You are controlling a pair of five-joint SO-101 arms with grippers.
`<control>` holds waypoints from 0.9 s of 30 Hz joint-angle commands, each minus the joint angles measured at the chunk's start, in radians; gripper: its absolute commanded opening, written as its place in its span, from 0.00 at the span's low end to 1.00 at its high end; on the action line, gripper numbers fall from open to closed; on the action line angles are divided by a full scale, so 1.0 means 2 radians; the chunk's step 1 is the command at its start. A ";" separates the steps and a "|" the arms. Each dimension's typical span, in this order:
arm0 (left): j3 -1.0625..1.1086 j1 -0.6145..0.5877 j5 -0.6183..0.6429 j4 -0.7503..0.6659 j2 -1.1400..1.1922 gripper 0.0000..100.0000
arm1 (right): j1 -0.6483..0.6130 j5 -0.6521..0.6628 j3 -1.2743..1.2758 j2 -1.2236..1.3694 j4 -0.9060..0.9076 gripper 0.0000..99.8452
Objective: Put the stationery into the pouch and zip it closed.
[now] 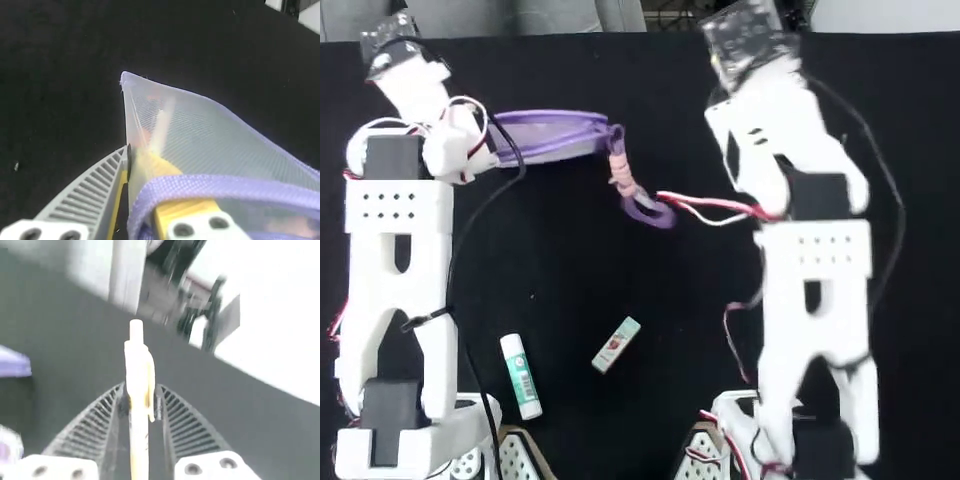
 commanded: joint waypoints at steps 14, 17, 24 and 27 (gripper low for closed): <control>0.016 0.069 0.008 -0.011 -0.014 0.03 | -0.096 -0.209 0.063 -0.181 -0.188 0.01; 0.034 0.069 0.008 -0.026 -0.014 0.03 | -0.117 -0.234 0.113 -0.217 -0.241 0.01; 0.053 0.069 0.008 -0.043 -0.014 0.03 | -0.184 -0.269 0.239 -0.305 -0.331 0.01; 0.053 0.069 0.009 -0.041 -0.014 0.03 | -0.203 -0.289 0.297 -0.328 -0.381 0.01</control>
